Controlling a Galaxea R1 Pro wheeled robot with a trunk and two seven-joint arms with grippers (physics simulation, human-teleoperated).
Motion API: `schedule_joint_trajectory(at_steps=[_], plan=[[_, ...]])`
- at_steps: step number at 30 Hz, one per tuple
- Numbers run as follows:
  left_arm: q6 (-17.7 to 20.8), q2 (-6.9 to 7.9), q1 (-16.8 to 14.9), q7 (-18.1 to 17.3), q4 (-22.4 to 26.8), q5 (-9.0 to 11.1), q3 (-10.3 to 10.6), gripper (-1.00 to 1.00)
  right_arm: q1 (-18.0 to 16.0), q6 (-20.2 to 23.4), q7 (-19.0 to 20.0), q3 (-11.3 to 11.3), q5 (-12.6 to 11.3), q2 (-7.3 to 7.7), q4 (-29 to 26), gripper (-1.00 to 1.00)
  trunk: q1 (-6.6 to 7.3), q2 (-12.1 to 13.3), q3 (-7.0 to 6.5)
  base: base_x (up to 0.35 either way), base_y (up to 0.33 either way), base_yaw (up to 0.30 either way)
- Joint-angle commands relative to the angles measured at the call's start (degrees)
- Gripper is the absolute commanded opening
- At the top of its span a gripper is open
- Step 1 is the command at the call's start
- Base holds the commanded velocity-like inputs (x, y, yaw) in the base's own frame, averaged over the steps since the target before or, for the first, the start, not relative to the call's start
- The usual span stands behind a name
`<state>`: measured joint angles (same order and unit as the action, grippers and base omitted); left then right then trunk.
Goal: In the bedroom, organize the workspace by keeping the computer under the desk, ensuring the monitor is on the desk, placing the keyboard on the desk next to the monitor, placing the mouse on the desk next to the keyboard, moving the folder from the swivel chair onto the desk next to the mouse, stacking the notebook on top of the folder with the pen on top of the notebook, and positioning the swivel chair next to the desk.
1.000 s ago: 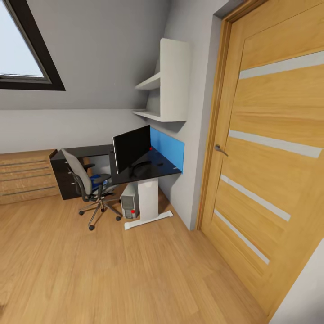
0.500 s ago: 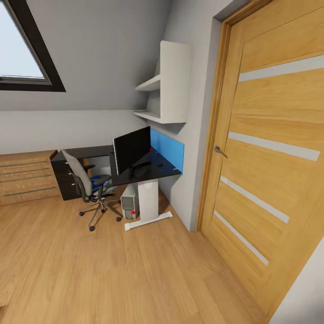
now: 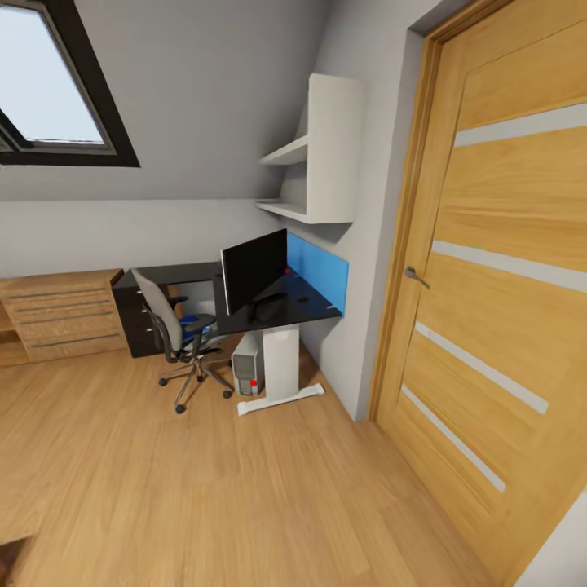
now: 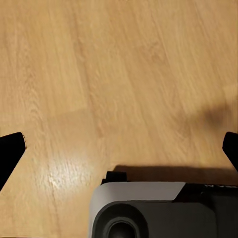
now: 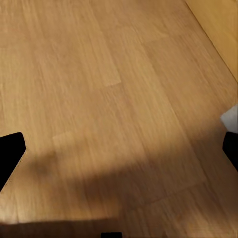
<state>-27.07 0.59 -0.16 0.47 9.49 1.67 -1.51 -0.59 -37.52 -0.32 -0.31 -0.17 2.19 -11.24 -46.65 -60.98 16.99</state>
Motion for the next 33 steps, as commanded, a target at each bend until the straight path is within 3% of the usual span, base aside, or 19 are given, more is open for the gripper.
schedule_joint_trajectory(at_steps=[1,10,18,21,23,28,33], plan=[[-0.3,0.0,0.0,0.0,0.0,0.2,-0.1,1.0,0.0,-0.5,0.0,0.0,0.0,0.0,0.0,1.0,0.0,0.0,0.06,0.0,0.0,0.27],[-0.6,0.02,0.0,0.0,-0.1,0.2,-0.1,1.0,0.0,-1.9,0.0,0.0,0.0,0.0,0.1,1.0,0.0,0.0,0.06,0.0,0.0,0.281],[-0.8,0.02,0.0,0.0,-0.1,0.2,-0.1,1.0,0.0,-7.8,0.0,0.2,0.1,-0.01,0.5,1.0,0.0,0.0,0.06,0.0,0.0,0.286],[-2.6,0.02,0.0,0.0,-0.2,0.1,-0.1,1.0,0.0,-8.8,0.0,0.3,0.1,0.0,0.6,1.0,0.0,0.0,0.06,0.0,0.0,0.286],[-5.1,-0.01,0.0,0.0,-0.9,0.1,-0.1,1.0,0.0,-9.2,0.0,0.3,0.1,-0.04,0.6,1.0,0.0,0.0,0.06,0.0,0.0,0.286],[-18.4,-0.11,0.0,0.0,-5.8,0.0,-0.1,1.0,0.0,-14.1,0.0,0.3,0.1,-0.06,0.8,1.0,0.0,0.0,0.06,0.0,0.0,0.286],[-23.3,-0.07,0.0,0.0,-7.3,0.1,-0.1,1.0,0.0,-19.0,0.0,0.3,0.1,-0.05,2.8,1.0,0.0,0.0,0.06,0.0,0.0,0.286]])
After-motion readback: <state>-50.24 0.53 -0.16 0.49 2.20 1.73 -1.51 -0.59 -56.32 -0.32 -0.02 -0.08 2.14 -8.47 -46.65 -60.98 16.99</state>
